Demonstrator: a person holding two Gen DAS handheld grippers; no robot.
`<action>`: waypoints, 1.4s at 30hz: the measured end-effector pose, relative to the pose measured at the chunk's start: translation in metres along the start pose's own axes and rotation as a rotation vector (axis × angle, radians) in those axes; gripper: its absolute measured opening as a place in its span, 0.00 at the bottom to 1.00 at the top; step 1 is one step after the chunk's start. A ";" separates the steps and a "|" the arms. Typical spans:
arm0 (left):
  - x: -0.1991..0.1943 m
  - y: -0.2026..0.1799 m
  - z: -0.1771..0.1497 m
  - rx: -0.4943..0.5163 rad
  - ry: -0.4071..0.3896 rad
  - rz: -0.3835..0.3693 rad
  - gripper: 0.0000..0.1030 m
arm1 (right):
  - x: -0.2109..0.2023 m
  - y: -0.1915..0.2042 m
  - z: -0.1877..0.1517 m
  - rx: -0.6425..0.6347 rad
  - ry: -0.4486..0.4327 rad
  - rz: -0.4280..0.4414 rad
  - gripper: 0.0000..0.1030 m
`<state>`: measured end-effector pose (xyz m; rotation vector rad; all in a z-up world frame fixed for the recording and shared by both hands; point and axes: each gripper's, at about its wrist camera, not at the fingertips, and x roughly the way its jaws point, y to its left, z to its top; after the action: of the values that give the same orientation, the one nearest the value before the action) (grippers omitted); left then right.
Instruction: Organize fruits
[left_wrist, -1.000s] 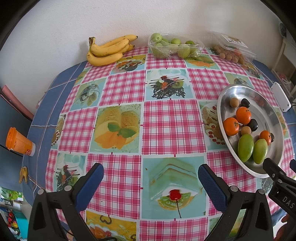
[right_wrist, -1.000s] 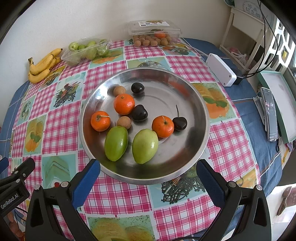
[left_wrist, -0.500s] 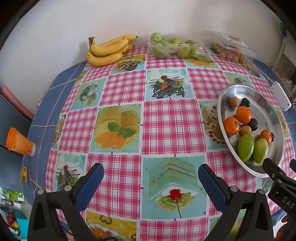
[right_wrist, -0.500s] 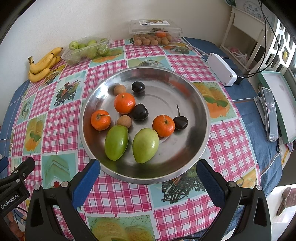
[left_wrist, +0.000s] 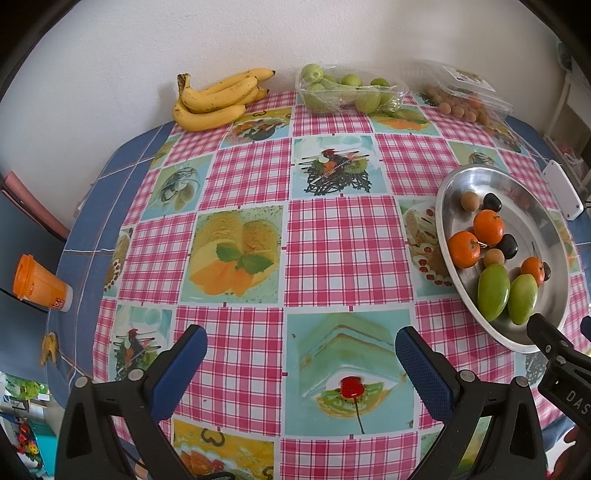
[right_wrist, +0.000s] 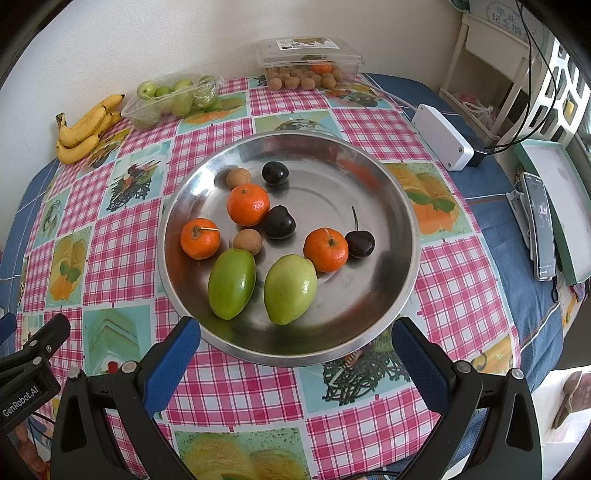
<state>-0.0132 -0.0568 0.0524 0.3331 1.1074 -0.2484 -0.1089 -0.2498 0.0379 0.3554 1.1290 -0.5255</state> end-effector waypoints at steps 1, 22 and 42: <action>0.000 0.001 -0.001 0.000 0.001 0.000 1.00 | 0.000 0.000 0.001 -0.001 0.000 0.000 1.00; 0.001 0.000 -0.001 0.006 0.004 0.001 1.00 | 0.001 -0.001 0.000 0.002 0.003 0.000 1.00; 0.001 0.002 -0.001 0.008 0.004 0.007 1.00 | 0.001 -0.001 0.000 -0.001 0.005 0.001 1.00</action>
<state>-0.0132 -0.0548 0.0514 0.3447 1.1097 -0.2466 -0.1090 -0.2514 0.0369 0.3571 1.1333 -0.5235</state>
